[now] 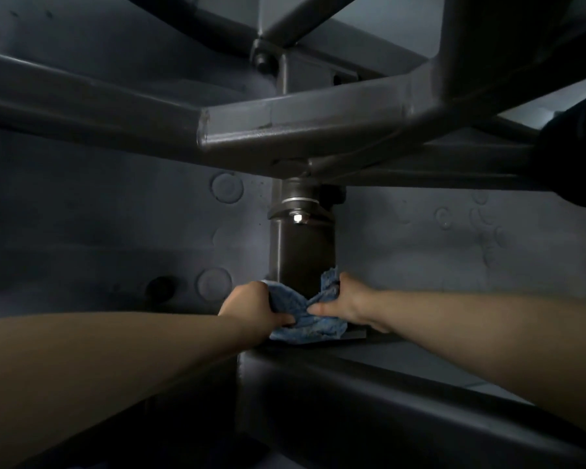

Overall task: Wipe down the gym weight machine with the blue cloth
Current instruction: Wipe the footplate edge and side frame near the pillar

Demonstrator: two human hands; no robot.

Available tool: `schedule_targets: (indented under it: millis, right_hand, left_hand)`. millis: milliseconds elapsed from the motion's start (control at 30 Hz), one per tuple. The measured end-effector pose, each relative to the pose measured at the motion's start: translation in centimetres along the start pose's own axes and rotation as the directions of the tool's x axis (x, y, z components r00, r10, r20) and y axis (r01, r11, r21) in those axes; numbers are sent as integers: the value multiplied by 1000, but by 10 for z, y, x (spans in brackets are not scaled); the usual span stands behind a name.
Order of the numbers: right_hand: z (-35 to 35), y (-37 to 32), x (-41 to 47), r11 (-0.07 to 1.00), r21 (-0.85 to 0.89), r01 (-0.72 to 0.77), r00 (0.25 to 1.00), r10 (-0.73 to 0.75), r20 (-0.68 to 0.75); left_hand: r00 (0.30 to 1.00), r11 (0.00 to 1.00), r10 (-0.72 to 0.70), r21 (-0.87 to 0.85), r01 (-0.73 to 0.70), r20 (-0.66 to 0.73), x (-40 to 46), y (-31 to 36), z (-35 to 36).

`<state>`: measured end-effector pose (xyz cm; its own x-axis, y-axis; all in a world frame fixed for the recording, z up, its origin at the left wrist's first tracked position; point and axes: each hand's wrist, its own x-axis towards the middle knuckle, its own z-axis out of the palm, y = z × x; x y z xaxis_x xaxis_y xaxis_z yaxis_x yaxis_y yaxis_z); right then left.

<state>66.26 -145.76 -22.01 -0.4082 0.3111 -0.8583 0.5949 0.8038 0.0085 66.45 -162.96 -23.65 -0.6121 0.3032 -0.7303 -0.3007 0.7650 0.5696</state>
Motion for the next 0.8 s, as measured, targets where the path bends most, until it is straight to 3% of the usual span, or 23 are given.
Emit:
schedule_targets:
  millis: [67,167,233,300,400,633,733,800]
  right_hand:
    - [1,0,-2,999,40,-5,1000,5,-1]
    - [-7,-12,-7,954,300,-15,999,23,-23]
    - [-19,-26,3,887,462,21,996,23,-89]
    - [-34,-41,19,862,503,66,983,29,-180]
    - [-50,-54,36,872,479,98,974,15,-226]
    - [-38,-43,36,964,251,90,978,-38,-208]
    - [-29,-41,19,986,156,65,991,-45,-130]
    - [-23,-37,3,998,-12,55,998,-55,-19]
  left_hand:
    - [1000,1000,-18,7,18,-5,1,2,0]
    - [998,998,-9,-65,5,-69,7,11,-10]
    - [989,992,3,-121,-22,-148,19,23,-25]
    - [977,984,-22,-179,-16,-211,39,35,-43]
    - [976,949,-114,-312,51,-187,55,38,-54]
    - [991,993,-17,-117,2,-130,46,32,-45]
    - [999,999,2,-41,-4,-37,31,27,-34]
    - [999,1000,-10,16,10,33,20,16,-20]
